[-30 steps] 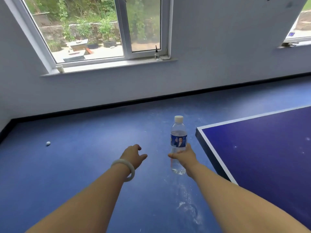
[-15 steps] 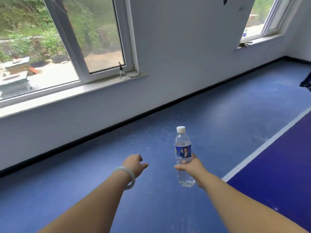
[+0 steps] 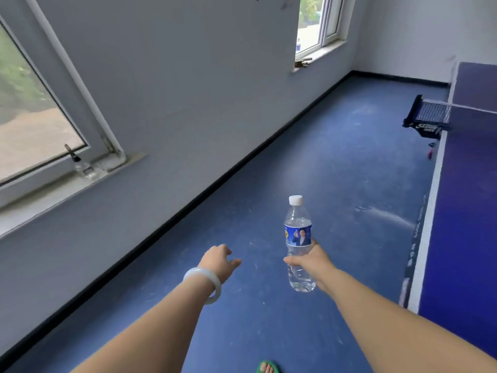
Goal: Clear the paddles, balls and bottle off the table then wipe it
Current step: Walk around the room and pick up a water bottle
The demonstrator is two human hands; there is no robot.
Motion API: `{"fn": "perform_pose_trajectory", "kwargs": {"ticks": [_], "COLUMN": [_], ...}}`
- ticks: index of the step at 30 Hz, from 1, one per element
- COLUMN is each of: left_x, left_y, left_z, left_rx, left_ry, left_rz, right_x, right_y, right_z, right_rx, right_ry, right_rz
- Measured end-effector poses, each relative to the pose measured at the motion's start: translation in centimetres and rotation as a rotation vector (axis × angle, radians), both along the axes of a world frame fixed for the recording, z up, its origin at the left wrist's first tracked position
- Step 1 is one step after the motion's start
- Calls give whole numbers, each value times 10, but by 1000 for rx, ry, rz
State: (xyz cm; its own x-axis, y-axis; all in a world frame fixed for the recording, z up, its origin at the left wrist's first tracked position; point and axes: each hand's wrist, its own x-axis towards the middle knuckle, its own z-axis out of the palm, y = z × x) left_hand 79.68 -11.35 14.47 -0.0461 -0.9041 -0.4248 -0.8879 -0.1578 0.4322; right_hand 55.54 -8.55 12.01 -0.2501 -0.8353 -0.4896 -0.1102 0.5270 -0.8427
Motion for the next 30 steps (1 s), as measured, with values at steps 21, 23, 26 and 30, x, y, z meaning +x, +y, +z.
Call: {"fn": "perform_pose_trajectory", "kwargs": {"ticks": [21,23,26,30], "left_x": [-256,-291,-343,-409], "left_y": [-508,-555,-614,-682], "left_z": [15,19,20,15], "left_rx": [-20,-27,-22,-8], "left_ry": [18,18,27,21], "left_rz": [-347,-381,-423,-461], "right_x": [-220,-247,-289,-352], "right_y": [-415,-456,-509,-575], "right_z": [35,39,43,41], "right_rx": [-41,-41,-46,-44], "right_ry": [55,54,59,68], "right_rz": [-318,-335,-356,-394]}}
